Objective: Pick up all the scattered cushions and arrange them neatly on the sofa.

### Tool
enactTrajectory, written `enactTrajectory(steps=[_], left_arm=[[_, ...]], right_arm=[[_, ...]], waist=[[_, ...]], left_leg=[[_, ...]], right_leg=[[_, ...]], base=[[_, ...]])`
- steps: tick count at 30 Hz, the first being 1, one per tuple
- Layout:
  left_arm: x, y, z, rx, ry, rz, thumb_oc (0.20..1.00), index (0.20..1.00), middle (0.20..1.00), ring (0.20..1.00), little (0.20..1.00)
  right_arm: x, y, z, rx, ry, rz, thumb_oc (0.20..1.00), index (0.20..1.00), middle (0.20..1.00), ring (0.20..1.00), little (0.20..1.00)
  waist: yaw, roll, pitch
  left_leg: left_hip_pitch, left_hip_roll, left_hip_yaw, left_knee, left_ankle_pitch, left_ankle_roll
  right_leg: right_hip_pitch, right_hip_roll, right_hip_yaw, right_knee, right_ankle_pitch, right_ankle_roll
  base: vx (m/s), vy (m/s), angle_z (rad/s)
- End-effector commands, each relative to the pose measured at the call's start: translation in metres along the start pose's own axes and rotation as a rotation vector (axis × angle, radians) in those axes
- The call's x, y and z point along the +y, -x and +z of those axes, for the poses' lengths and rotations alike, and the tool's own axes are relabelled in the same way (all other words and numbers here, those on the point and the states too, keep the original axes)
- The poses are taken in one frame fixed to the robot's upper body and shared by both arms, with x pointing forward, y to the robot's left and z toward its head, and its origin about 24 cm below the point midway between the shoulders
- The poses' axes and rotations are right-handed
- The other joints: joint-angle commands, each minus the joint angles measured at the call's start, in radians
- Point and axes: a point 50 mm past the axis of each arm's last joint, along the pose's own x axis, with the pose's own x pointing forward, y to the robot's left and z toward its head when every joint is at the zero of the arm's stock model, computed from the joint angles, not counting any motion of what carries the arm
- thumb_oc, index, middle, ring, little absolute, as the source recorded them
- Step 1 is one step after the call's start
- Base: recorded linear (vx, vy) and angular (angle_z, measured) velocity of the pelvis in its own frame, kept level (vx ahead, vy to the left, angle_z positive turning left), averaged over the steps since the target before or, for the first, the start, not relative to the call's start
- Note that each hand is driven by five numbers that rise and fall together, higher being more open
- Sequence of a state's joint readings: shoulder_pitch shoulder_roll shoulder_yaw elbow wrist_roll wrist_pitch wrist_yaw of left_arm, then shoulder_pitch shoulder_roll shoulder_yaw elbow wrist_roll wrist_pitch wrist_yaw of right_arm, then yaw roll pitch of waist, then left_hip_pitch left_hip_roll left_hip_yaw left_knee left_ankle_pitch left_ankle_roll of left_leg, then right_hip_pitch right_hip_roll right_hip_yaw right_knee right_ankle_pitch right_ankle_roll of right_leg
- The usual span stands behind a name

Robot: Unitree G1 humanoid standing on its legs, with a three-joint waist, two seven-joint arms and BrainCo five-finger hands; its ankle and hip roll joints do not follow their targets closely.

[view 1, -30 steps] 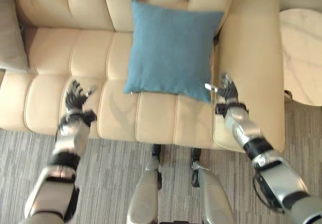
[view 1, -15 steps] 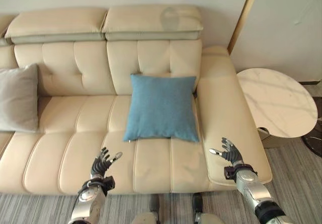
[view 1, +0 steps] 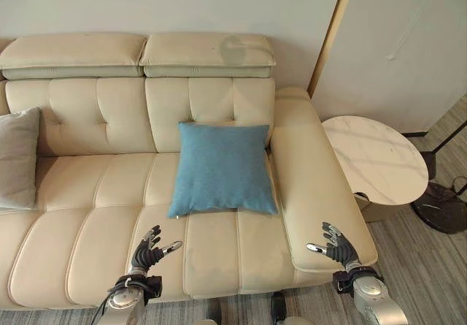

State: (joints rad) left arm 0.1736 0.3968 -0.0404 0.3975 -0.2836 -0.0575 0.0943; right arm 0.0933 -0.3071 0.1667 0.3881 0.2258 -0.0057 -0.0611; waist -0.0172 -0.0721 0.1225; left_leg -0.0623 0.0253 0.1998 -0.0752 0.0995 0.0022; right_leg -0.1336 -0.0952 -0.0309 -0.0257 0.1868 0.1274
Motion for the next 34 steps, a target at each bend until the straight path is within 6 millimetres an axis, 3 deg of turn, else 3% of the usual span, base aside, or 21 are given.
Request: enactTrajectory(steps=[1,5,7,10,12,13,17,20,23,26,28,34], left_arm=[[0.009,-0.011,0.037,-0.157,-0.039,0.036,1.0,1.0,1.0,1.0,1.0],[0.013,-0.007,0.029,-0.13,-0.004,0.049,1.0,1.0,1.0,1.0,1.0],[0.012,-0.006,0.026,-0.12,0.02,0.053,1.0,1.0,1.0,1.0,1.0],[0.01,-0.005,0.028,-0.13,0.036,0.055,1.0,1.0,1.0,1.0,1.0],[0.005,-0.005,0.028,-0.133,0.059,0.04,1.0,1.0,1.0,1.0,1.0],[0.004,-0.005,0.028,-0.133,0.06,0.04,1.0,1.0,1.0,1.0,1.0],[-0.006,-0.007,0.034,-0.16,0.088,0.018,1.0,1.0,1.0,1.0,1.0],[-0.009,-0.008,0.034,-0.158,0.113,0.016,1.0,1.0,1.0,1.0,1.0],[-0.013,-0.006,0.031,-0.147,0.106,-0.008,1.0,1.0,1.0,1.0,1.0],[-0.018,-0.005,0.026,-0.126,0.14,-0.029,1.0,1.0,1.0,1.0,1.0],[-0.026,-0.004,0.021,-0.103,0.148,-0.057,1.0,1.0,1.0,1.0,1.0],[-0.025,0.004,0.007,-0.055,0.075,-0.09,1.0,1.0,1.0,1.0,1.0]], right_arm=[[-0.005,-0.008,0.039,-0.174,-0.081,-0.006,1.0,1.0,1.0,1.0,1.0],[-0.008,-0.003,0.038,-0.184,-0.087,-0.004,1.0,1.0,1.0,1.0,1.0],[-0.007,-0.003,0.04,-0.187,-0.073,-0.002,1.0,1.0,1.0,1.0,1.0],[-0.007,-0.002,0.04,-0.191,-0.068,0.0,1.0,1.0,1.0,1.0,1.0],[-0.013,0.001,0.043,-0.207,-0.051,-0.004,1.0,1.0,1.0,1.0,1.0],[-0.013,0.001,0.044,-0.208,-0.05,-0.004,1.0,1.0,1.0,1.0,1.0],[-0.018,-0.001,0.046,-0.21,-0.024,-0.022,1.0,1.0,1.0,1.0,1.0],[-0.018,-0.003,0.045,-0.202,-0.006,-0.017,1.0,1.0,1.0,1.0,1.0],[-0.014,-0.002,0.046,-0.203,0.006,0.004,1.0,1.0,1.0,1.0,1.0],[-0.012,-0.002,0.049,-0.219,0.01,0.025,1.0,1.0,1.0,1.0,1.0],[-0.013,0.0,0.046,-0.208,-0.011,0.013,1.0,1.0,1.0,1.0,1.0],[-0.01,0.001,0.036,-0.173,-0.023,0.017,1.0,1.0,1.0,1.0,1.0]], waist=[[0.006,0.042,0.054],[0.035,0.033,0.03],[0.059,0.018,0.03],[0.076,0.017,0.033],[0.072,0.049,0.063],[0.07,0.051,0.063],[0.066,0.101,0.119],[0.051,0.09,0.126],[0.031,0.065,0.121],[0.012,0.053,0.1],[-0.015,0.074,0.051],[-0.023,0.082,0.003]], left_leg=[[-0.041,0.015,-0.055,0.011,-0.072,0.007],[-0.089,0.018,-0.033,0.036,-0.058,0.006],[-0.138,0.018,-0.021,0.063,-0.041,-0.001],[-0.207,0.041,-0.013,0.104,0.0,-0.023],[-0.246,0.069,-0.026,0.12,0.05,-0.052],[-0.248,0.07,-0.029,0.121,0.051,-0.053],[-0.281,0.097,-0.065,0.098,0.122,-0.115],[-0.272,0.077,-0.102,0.143,0.065,-0.095],[-0.226,0.078,-0.091,0.259,-0.054,-0.07],[-0.124,0.074,-0.09,0.285,-0.155,-0.06],[-0.032,0.091,-0.057,0.151,-0.131,-0.067],[0.059,0.068,-0.044,0.017,-0.113,-0.066]], right_leg=[[0.003,-0.038,-0.087,0.31,-0.251,0.011],[0.077,-0.036,-0.08,0.356,-0.289,0.007],[0.121,-0.028,-0.067,0.295,-0.301,0.002],[0.156,0.005,-0.061,0.162,-0.37,-0.032],[0.154,0.049,-0.067,0.112,-0.382,-0.064],[0.153,0.051,-0.07,0.111,-0.381,-0.065],[0.121,0.078,-0.117,0.106,-0.381,-0.087],[0.083,0.047,-0.142,0.105,-0.349,-0.078],[0.068,0.012,-0.154,0.089,-0.31,-0.078],[0.061,0.003,-0.163,0.072,-0.296,-0.075],[0.059,0.02,-0.183,0.055,-0.283,-0.067],[0.093,0.012,-0.173,0.026,-0.255,-0.043]], base=[[-0.2,-0.004,-0.28],[-0.16,-0.086,-0.24],[-0.25,-0.179,-0.22],[-0.23,-0.224,-0.39],[-0.28,-0.263,-0.01],[-0.3,-0.239,0.24],[-0.26,-0.14,0.2],[-0.27,-0.076,0.35],[-0.17,-0.028,0.24],[-0.08,0.023,0.21],[0.03,0.107,0.3],[0.03,0.145,0.17]])
